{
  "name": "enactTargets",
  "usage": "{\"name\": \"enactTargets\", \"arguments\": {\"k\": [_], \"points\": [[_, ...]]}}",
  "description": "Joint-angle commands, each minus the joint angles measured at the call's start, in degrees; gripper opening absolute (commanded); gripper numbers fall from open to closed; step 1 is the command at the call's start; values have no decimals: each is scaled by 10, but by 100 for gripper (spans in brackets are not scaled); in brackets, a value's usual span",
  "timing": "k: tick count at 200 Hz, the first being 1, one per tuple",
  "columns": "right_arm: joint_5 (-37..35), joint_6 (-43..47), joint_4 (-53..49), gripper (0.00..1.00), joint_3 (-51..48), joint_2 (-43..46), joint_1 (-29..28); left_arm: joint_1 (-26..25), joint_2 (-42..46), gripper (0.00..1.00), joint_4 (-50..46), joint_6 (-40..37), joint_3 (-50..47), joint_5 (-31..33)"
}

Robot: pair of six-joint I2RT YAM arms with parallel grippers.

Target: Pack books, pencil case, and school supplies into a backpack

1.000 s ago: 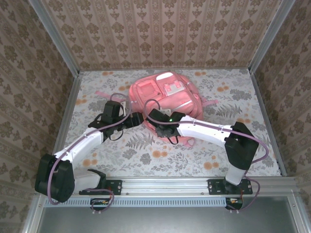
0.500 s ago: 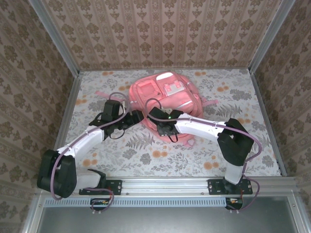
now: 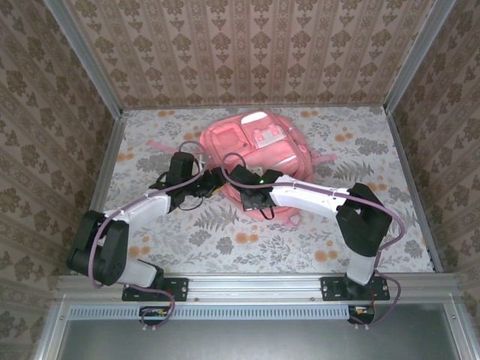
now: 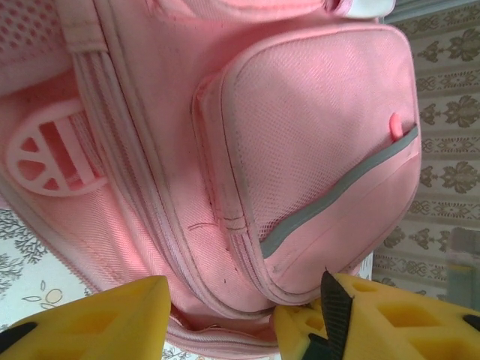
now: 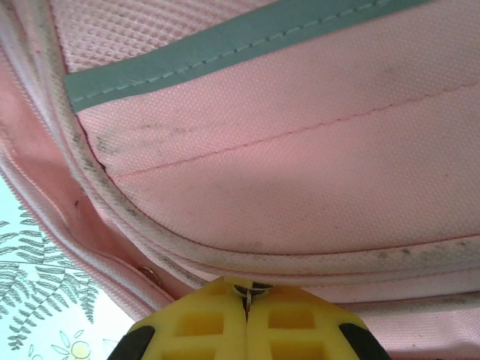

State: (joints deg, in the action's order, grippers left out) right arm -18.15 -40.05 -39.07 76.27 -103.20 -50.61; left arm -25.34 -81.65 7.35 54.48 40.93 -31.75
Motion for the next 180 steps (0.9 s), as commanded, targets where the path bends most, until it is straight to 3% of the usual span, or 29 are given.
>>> {"name": "enactTargets", "arguments": {"k": [1,76,94,113,140,180], "points": [[35,24,46,0,1,29,2,-4,-22,55,30,18,25,-10],[64,23,67,0,3,36,3,-22,-116,43,97,52,61,-32],[61,22,66,0,-2,43,5,-22,-133,35,103,55,67,-33],[44,19,53,0,-11,53,7,-20,-141,19,94,48,71,-21],[36,26,42,0,-60,100,32,5,-135,0,22,3,76,16],[28,97,32,0,-125,172,111,47,-108,0,-29,-55,63,17]]}}
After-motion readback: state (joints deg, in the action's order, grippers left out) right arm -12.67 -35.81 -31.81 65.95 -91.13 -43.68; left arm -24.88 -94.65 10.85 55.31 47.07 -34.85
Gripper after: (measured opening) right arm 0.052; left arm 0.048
